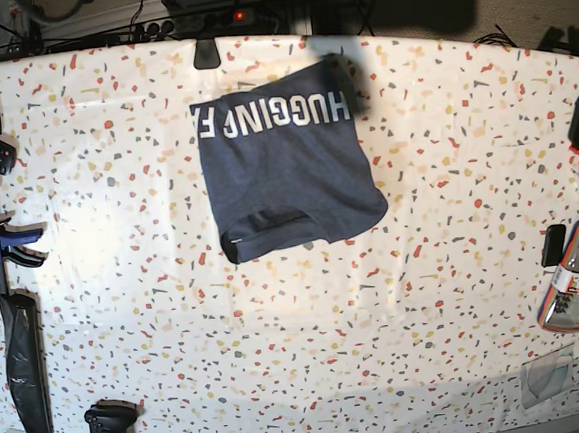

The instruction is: Fold the T-shirt properly

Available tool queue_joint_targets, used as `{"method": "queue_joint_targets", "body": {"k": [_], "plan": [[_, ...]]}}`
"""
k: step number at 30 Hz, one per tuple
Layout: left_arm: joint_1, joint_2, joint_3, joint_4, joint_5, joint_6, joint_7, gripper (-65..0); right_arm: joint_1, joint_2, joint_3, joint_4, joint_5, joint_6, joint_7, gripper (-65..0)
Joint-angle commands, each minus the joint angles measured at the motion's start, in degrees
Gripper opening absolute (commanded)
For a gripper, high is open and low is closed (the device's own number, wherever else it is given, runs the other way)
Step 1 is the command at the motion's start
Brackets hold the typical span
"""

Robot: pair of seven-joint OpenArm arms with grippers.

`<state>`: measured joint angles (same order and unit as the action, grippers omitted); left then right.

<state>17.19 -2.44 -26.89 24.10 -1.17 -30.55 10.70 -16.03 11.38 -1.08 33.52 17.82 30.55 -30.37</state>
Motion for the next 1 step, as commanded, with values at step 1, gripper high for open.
{"method": "queue_joint_targets", "body": {"k": [1], "plan": [[0.37, -0.07, -0.02, -0.52, 1.16, 0.98, -0.50, -65.0, -0.04, 0.33, -0.39, 0.22, 0.09, -1.16, 0.07, -65.0]]}}
